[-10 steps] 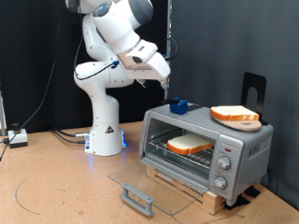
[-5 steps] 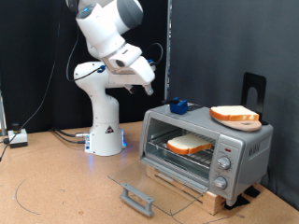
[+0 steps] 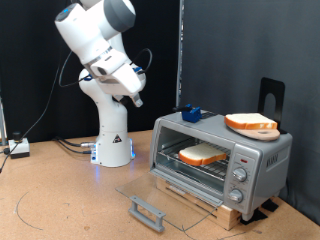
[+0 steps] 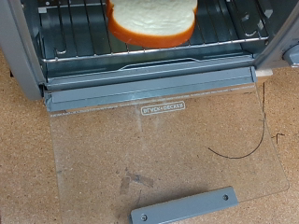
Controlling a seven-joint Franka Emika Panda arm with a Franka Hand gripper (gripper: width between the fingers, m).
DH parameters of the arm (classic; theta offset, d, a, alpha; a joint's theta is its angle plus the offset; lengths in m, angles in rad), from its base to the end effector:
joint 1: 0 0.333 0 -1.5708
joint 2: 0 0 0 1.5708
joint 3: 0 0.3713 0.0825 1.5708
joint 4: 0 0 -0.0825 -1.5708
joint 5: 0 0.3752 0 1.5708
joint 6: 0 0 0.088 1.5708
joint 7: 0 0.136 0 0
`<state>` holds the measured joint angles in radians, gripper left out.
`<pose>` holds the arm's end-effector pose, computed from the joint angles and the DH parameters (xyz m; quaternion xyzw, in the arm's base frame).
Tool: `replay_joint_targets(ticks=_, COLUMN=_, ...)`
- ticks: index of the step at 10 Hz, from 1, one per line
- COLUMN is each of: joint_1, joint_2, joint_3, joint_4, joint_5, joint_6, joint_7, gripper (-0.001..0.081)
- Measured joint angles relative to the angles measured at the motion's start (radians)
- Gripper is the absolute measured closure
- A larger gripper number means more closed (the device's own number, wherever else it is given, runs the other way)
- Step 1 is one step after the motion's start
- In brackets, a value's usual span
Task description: Make a piece of toast with the oven
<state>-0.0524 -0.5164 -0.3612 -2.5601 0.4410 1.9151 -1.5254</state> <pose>0.3222 -0.1028 0.4574 -0.8423 -0.4505 -0.1815 0.2339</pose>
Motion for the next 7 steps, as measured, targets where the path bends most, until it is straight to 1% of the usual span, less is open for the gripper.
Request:
replay_joint_targets(ticks=1, joint_1=0.0, joint_2=-0.001, joint_3=0.002, joint_4=-0.002, joint_5=0.0, joint_6=0.0, joint_7=0.002, gripper=-0.0003)
replay_joint_targets(ticks=2, joint_1=-0.008, joint_2=-0.001, joint_3=0.014, joint_4=-0.007, joint_5=0.017, joint_6=0.006, joint_7=0.109, gripper=-0.0003)
replay_joint_targets(ticks=4, joint_1=-0.019, joint_2=-0.005, joint_3=0.055, joint_4=-0.032, joint_5=0.081, joint_6=0.086, joint_7=0.342, gripper=-0.0003)
replay_joint_targets(ticks=5, joint_1=-0.029, joint_2=-0.004, joint_3=0.072, joint_4=-0.047, joint_5=0.098, joint_6=0.128, joint_7=0.455, gripper=-0.0003)
replay_joint_targets(ticks=6, joint_1=-0.047, joint_2=-0.005, joint_3=0.088, joint_4=-0.058, joint_5=0.112, joint_6=0.15, joint_7=0.543, gripper=-0.0003)
replay_joint_targets(ticks=7, joint_1=-0.044, joint_2=-0.005, joint_3=0.086, joint_4=-0.058, joint_5=0.109, joint_6=0.144, joint_7=0.5, gripper=-0.0003)
